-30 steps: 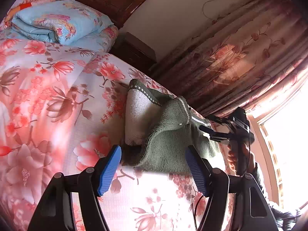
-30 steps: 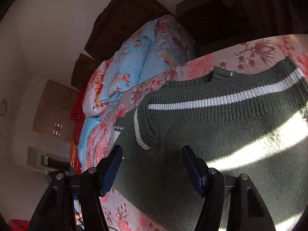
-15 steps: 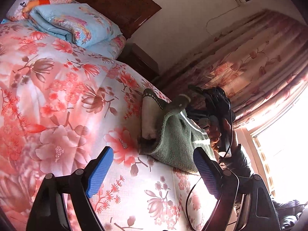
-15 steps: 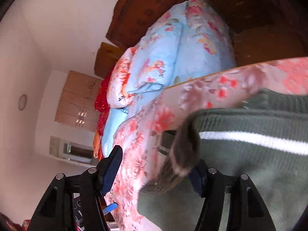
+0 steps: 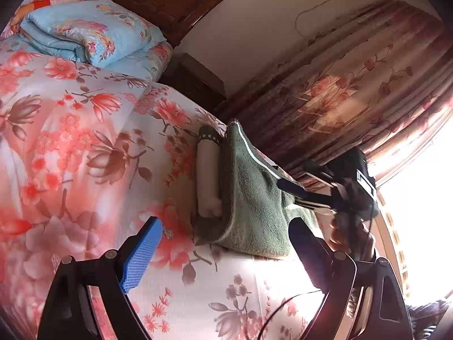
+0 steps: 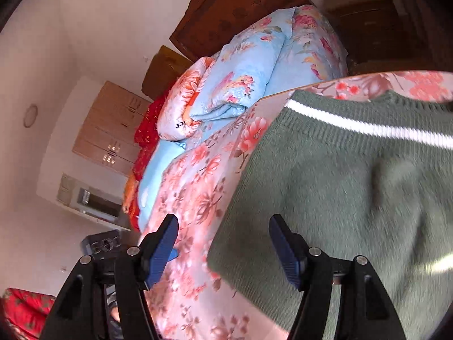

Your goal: Fold small clothes

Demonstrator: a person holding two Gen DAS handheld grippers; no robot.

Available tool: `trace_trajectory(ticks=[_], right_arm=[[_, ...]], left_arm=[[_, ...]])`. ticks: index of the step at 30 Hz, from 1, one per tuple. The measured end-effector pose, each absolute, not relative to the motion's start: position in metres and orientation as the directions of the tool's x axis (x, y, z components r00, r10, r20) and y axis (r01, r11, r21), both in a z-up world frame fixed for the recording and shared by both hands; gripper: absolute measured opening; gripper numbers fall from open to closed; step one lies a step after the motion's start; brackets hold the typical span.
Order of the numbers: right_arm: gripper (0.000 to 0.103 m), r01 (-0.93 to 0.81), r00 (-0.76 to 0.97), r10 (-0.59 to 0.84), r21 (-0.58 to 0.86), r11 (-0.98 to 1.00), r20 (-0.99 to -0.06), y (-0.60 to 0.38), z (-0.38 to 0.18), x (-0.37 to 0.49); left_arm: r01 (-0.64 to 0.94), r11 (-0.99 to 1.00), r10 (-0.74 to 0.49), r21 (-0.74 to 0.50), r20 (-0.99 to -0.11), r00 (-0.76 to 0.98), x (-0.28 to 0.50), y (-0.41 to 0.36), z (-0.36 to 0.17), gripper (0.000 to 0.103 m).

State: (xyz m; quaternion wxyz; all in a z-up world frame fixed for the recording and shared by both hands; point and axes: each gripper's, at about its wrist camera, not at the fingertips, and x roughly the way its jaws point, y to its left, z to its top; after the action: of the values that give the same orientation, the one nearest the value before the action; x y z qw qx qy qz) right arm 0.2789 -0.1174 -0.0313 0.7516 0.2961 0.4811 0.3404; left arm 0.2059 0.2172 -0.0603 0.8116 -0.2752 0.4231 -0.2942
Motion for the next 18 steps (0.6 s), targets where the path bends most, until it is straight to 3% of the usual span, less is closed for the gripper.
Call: trace_trajectory(ticks=[4, 10, 14, 18], right_arm=[[0.069, -0.160, 0.400, 0.767, 0.786, 0.597, -0.502, -0.188, -0.021, 0.228], [0.069, -0.049, 0.522, 0.712, 0.817, 0.574, -0.469, -0.272, -0.022, 0.169], [0.069, -0.029, 0.559, 0.704, 0.838, 0.545, -0.438, -0.302, -0.023, 0.149], [0.069, -0.045, 0.585, 0.713, 0.861, 0.506, -0.388, -0.320, -0.021, 0.137]], left_arm=[[0.253, 0.636, -0.756, -0.729, -0.524, 0.393, 0.243, 0.198, -0.069, 0.103], [0.212, 0.481, -0.868, -0.851, -0.428, 0.251, 0.277, 0.168, -0.079, 0.103], [0.241, 0.516, -0.855, -0.822, -0.477, 0.206, 0.283, 0.141, -0.070, 0.103], [0.270, 0.609, -0.793, -0.746, -0.582, 0.181, 0.289, 0.119, -0.068, 0.103]])
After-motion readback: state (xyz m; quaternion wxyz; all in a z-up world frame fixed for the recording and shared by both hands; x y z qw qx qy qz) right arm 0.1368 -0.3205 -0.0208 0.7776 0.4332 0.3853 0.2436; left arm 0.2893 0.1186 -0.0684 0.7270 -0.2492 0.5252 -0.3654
